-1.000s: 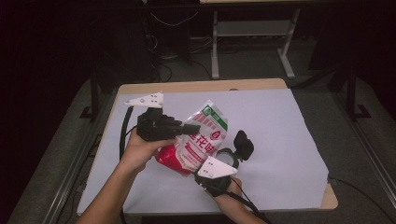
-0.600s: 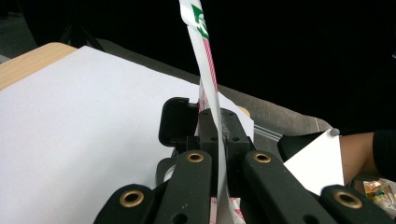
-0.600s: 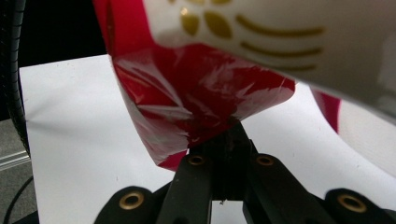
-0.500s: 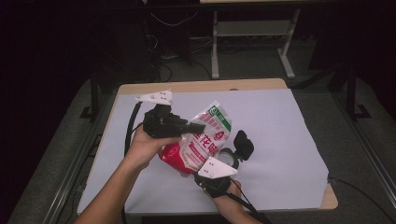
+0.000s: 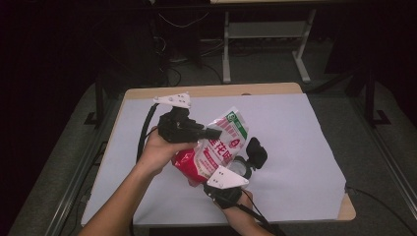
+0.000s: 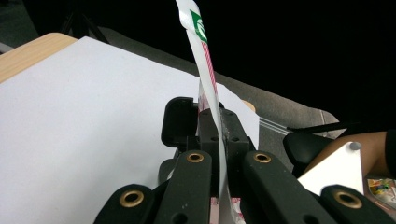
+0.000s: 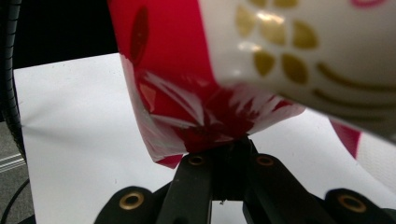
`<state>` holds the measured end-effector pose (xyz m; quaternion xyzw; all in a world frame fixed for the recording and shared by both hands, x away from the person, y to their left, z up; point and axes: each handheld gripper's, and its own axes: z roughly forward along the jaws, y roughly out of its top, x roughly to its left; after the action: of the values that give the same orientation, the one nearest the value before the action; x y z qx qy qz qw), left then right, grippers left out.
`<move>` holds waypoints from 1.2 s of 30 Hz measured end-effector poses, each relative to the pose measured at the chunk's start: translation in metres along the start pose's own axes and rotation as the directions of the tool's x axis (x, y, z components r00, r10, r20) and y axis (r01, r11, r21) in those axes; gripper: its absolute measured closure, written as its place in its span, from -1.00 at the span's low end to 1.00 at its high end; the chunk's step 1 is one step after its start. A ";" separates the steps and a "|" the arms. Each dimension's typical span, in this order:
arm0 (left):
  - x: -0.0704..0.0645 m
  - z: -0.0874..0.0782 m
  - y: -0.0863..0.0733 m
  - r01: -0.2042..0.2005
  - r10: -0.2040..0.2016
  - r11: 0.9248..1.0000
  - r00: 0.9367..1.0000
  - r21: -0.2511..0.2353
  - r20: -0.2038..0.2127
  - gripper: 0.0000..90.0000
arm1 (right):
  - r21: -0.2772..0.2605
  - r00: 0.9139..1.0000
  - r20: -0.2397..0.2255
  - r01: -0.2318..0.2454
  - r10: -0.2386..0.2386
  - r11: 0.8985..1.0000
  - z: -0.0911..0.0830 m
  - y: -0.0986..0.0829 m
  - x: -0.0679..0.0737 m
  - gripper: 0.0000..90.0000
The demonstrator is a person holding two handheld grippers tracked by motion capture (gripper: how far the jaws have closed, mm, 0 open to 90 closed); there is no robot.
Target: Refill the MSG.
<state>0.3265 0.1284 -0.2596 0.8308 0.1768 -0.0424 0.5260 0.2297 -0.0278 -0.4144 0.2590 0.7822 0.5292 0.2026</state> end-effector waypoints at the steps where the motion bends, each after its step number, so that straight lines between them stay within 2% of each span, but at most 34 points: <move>1: 0.000 0.000 0.000 0.004 -0.004 1.000 1.000 0.001 0.003 1.00 | 0.001 1.000 -0.001 -0.006 0.006 1.000 0.000 0.000 -0.001 1.00; 36: 0.004 0.017 0.002 -0.001 0.000 0.999 1.000 0.042 0.003 1.00 | 0.005 0.999 -0.021 -0.045 0.045 0.999 0.004 -0.004 -0.003 1.00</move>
<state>0.3329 0.1131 -0.2664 0.8416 0.1749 -0.0472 0.5089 0.2334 -0.0276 -0.4195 0.2715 0.7795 0.5345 0.1818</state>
